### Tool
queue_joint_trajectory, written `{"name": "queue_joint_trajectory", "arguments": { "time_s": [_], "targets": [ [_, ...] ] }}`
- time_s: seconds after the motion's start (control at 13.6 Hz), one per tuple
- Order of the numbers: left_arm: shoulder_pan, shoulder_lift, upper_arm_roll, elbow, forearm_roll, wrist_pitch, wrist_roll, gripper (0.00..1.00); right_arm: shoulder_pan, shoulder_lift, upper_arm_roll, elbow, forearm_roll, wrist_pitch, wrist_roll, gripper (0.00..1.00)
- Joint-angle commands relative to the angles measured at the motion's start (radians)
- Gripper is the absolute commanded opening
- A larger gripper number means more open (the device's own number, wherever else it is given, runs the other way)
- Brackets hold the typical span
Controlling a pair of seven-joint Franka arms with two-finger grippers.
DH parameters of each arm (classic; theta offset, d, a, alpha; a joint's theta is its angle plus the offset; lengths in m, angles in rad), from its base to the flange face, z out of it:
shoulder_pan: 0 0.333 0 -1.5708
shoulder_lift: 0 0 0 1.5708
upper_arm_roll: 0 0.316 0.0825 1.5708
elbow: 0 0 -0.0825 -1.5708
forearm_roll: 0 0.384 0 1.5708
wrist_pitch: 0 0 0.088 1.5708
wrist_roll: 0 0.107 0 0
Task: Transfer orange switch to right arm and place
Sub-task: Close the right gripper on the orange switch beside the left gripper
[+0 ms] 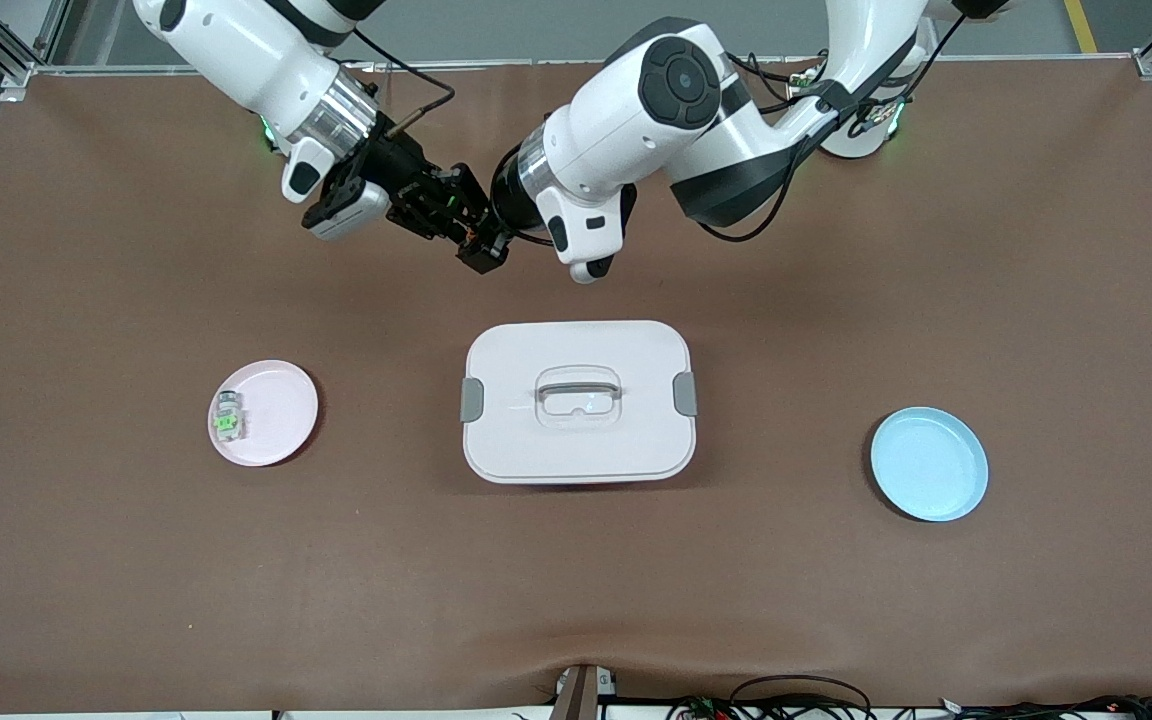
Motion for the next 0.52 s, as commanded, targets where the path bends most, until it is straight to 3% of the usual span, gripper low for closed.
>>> {"name": "queue_joint_trajectory", "arguments": {
  "time_s": [0.0, 0.22, 0.37, 0.44],
  "targets": [
    [-0.002, -0.011, 0.006, 0.015, -0.003, -0.006, -0.02, 0.0, 0.017, -0.007, -0.01, -0.016, 0.014, 0.006, -0.008, 0.0],
    [0.004, -0.011, 0.004, 0.015, -0.004, -0.006, -0.02, 0.01, 0.017, -0.005, -0.01, -0.016, 0.013, 0.006, -0.008, 0.0],
    [0.006, -0.017, 0.006, 0.015, 0.002, -0.012, -0.018, 0.54, 0.017, -0.005, -0.01, -0.016, 0.013, 0.006, -0.009, 0.0],
    [0.009, -0.034, 0.007, 0.015, 0.006, -0.02, -0.017, 1.0, 0.017, -0.005, -0.011, -0.016, 0.013, 0.006, -0.014, 0.0]
  ]
}}
